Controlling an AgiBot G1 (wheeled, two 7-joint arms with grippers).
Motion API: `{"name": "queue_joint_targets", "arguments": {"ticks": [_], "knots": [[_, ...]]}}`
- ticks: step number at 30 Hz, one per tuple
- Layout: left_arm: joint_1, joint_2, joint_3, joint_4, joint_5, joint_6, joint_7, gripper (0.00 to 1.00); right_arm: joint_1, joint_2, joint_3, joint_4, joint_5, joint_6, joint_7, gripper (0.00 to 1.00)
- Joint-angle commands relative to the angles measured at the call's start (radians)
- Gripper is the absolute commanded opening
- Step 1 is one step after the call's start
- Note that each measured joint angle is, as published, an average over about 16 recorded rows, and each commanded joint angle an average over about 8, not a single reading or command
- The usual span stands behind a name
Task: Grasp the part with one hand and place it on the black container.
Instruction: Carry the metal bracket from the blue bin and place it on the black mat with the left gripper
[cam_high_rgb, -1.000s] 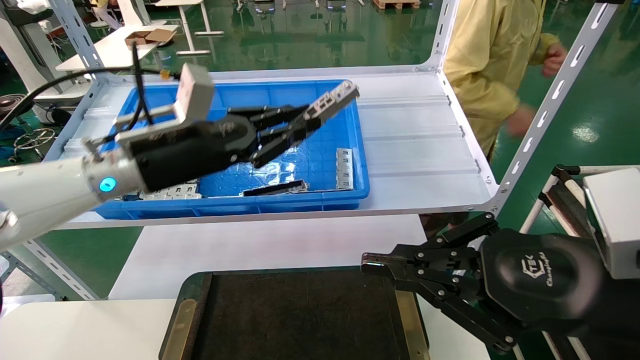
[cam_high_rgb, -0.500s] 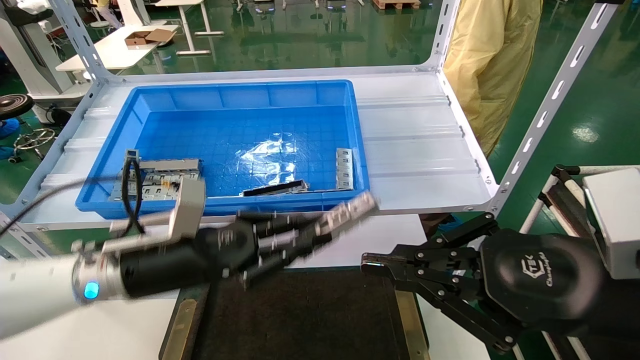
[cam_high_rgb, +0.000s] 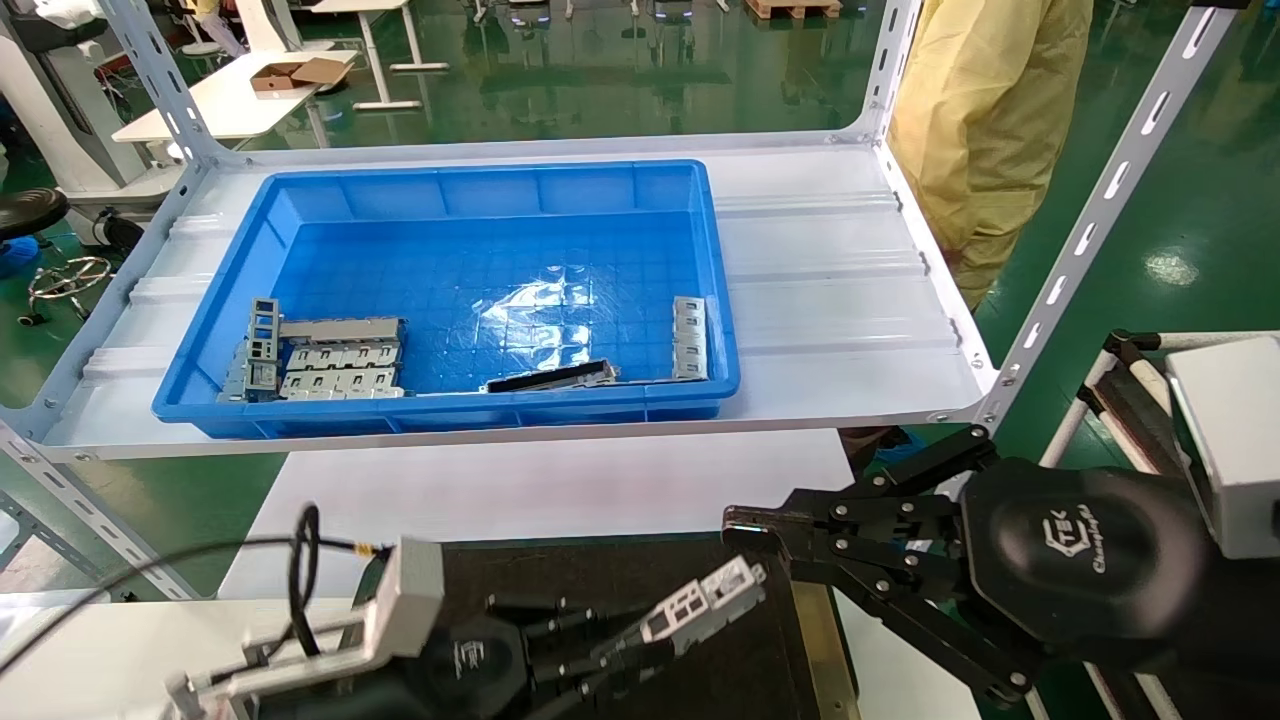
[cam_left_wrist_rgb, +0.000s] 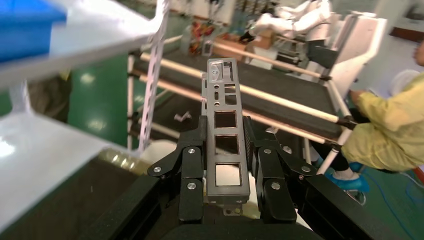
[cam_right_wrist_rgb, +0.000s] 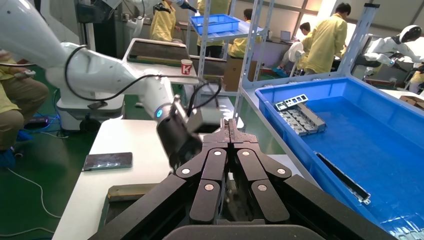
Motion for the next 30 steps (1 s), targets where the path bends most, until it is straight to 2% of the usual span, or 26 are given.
{"name": "queue_joint_targets", "arguments": {"ticks": [1,8,13,22,30], "knots": [[0.054,-0.007,-0.004,-0.051,0.000,-0.048,-0.021,0.00,0.000,0.000,0.000,0.000,0.000,0.000,0.000,0.00],[0.233,-0.001,-0.002,-0.216,0.073,-0.363,-0.137,0.00,0.000,0.000,0.000,0.000,0.000,0.000,0.000,0.00],[0.304,0.025,0.028,-0.288,0.151,-0.573,-0.243,0.00,0.000,0.000,0.000,0.000,0.000,0.000,0.000,0.00],[0.284,0.133,0.102,-0.228,0.270,-0.832,-0.389,0.00,0.000,0.000,0.000,0.000,0.000,0.000,0.000,0.00],[0.240,0.246,0.131,-0.142,0.311,-1.004,-0.466,0.00,0.000,0.000,-0.001,0.000,0.000,0.000,0.000,0.00]]}}
